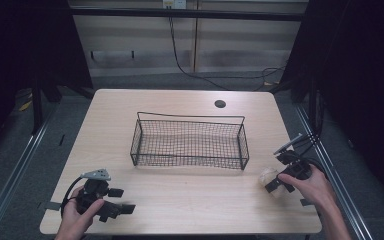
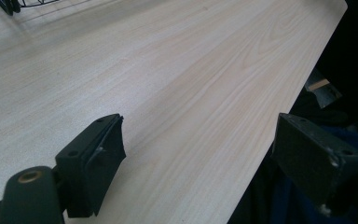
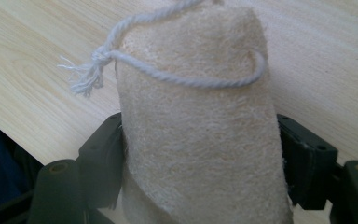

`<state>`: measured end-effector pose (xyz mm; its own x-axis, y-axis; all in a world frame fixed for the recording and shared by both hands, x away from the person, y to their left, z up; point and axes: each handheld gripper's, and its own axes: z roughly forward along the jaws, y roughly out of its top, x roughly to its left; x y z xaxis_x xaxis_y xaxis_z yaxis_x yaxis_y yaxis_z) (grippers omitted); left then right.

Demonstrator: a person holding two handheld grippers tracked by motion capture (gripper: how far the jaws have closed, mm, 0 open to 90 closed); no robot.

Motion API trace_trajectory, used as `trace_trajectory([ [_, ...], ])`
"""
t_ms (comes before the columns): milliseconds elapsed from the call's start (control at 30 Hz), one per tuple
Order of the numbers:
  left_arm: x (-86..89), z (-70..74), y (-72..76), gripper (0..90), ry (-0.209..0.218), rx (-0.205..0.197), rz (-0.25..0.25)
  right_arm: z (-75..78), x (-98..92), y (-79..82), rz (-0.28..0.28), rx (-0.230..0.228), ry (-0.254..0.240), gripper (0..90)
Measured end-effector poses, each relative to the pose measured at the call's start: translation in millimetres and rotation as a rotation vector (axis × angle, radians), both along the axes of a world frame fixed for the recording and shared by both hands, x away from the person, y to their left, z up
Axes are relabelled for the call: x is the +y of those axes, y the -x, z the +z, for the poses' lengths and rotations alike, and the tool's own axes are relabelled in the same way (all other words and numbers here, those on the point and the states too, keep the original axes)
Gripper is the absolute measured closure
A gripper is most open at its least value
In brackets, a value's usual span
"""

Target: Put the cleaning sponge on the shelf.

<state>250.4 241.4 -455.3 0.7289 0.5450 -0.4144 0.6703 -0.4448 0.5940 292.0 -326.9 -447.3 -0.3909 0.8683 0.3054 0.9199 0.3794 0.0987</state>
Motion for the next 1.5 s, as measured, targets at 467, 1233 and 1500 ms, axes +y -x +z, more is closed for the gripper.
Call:
trace_trajectory([
  [467, -0.2, 0.0, 0.1, 16.3, -0.002, 0.001, -0.001, 11.6, 1.4, 2.9, 0.032, 0.009, -0.011, 26.3],
  [1233, 0.0, -0.1, 0.0, 16.3, 0.0, 0.0, 0.007, 40.8, 7.5, 4.2, 0.064, 0.029, 0.02, 26.3],
  [1500, -0.4, -0.4, -0.2, 16.3, -0.007, 0.0, 0.002, 48.5, 8.9, -0.1, 0.076, 0.03, 0.027, 26.3],
])
